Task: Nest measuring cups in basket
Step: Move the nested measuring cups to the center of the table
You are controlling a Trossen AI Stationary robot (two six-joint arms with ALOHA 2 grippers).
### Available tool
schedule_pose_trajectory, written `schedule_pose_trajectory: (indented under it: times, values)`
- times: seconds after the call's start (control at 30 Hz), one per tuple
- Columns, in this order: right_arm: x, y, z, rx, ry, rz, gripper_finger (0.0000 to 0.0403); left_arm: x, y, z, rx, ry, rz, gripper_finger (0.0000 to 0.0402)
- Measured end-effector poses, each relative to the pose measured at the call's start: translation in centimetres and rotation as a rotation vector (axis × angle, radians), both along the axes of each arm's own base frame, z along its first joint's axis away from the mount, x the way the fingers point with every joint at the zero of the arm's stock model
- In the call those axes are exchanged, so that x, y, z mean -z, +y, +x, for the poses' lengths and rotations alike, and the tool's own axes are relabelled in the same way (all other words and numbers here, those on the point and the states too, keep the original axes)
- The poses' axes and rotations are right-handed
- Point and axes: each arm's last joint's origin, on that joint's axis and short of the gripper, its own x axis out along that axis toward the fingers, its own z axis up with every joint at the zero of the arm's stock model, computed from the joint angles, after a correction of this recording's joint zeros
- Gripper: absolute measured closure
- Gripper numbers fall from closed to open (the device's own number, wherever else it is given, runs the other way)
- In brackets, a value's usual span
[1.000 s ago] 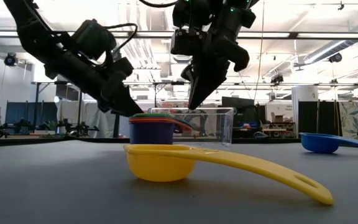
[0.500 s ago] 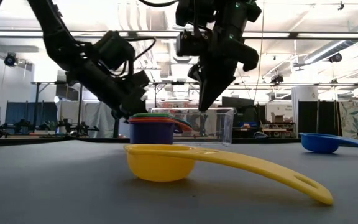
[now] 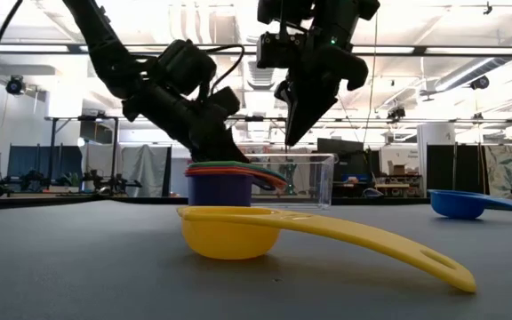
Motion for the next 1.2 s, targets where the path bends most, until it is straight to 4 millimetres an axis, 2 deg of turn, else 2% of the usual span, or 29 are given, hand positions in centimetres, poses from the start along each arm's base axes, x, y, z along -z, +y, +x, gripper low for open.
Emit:
schedule_pose_trajectory:
  times: [0.27, 0.4, 0.53, 0.77, 0.93, 1.2]
  values:
    - [-0.3, 0.0, -0.3, -0.016, 0.004, -0.006, 0.038, -0.1, -0.5, -0.2, 0.082, -0.024, -0.035, 0.0327]
    - [0.0, 0.0, -0.2, -0.034, 0.018, -0.013, 0.038, -0.5, -0.8, -1.2, 0.082, -0.027, -0.035, 0.0327]
    - [0.6, 0.1, -0.3, -0.052, 0.039, -0.018, 0.0367, -2.0, -1.1, -2.8, 0.077, -0.077, -0.018, 0.0327]
    - [1.1, 0.1, 0.1, -0.087, 0.029, -0.037, 0.028, -4.5, -2.0, -7.1, 0.008, -0.213, 0.039, 0.0327]
    - [1.0, -0.2, 1.0, -0.086, -0.082, -0.045, 0.0214, -5.4, -2.7, -9.9, 0.001, -0.352, 0.044, 0.0327]
    - [1.4, -3.0, 1.3, -0.05, -0.16, 0.101, 0.0148, -5.6, -3.4, -12.9, -0.011, -0.452, 0.025, 0.0327]
